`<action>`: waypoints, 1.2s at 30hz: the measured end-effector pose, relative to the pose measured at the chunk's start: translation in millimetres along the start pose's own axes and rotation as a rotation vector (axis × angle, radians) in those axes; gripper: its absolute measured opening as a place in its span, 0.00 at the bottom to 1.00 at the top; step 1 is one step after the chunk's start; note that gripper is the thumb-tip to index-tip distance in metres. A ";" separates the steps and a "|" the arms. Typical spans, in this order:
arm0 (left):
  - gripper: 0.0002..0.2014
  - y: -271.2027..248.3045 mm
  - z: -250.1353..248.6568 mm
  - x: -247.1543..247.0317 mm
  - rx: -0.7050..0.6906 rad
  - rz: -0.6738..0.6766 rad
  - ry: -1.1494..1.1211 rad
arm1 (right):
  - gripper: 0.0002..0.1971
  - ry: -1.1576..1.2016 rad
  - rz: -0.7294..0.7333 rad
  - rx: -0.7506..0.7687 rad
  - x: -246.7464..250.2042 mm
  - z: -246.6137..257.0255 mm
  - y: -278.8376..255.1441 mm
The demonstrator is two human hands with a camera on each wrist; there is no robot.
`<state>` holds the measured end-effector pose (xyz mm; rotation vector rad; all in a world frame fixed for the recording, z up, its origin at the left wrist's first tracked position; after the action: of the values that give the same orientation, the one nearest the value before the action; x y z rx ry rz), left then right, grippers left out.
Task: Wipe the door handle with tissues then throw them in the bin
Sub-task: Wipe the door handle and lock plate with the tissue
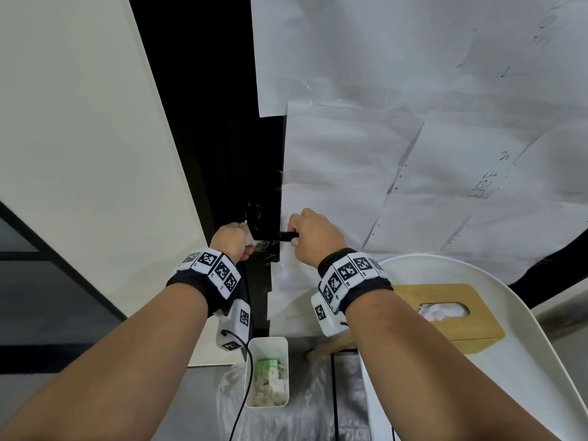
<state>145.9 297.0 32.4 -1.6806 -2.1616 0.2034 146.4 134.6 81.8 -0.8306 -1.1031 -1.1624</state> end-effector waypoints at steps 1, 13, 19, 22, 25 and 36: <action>0.16 -3.3 0.5 1.9 -0.005 -0.003 0.014 | 0.06 -0.003 0.001 -0.001 0.0 0.3 0.0; 0.10 -38.6 -30.5 35.4 -0.359 -0.239 0.436 | 0.08 -0.005 -0.017 -0.020 1.7 1.6 -5.1; 0.09 -52.3 -50.5 25.0 -0.600 -0.317 0.587 | 0.08 -0.005 -0.051 -0.020 1.5 2.0 -8.0; 0.10 -47.1 -45.6 16.2 -0.597 -0.255 0.631 | 0.08 0.000 -0.051 -0.014 1.5 1.7 -8.5; 0.12 -48.9 -41.7 8.2 -0.635 -0.215 0.656 | 0.09 -0.004 -0.044 -0.011 1.1 1.5 -8.7; 0.17 -46.4 -44.3 8.5 -0.686 -0.098 0.530 | 0.13 -0.008 -0.003 -0.044 5.2 0.3 -7.6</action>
<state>119.8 287.2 90.8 -1.6705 -1.9825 -1.0000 139.1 131.7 86.6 -0.8683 -1.0892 -1.1902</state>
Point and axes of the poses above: each hand's wrist, its own y-axis towards the middle knuckle, its own x-axis out of the back of the hand, z = x × y, the point moved 7 cm from there along y, towards the middle knuckle, and after that the axes turned 5 degrees about -x, right-handed, at the moved point
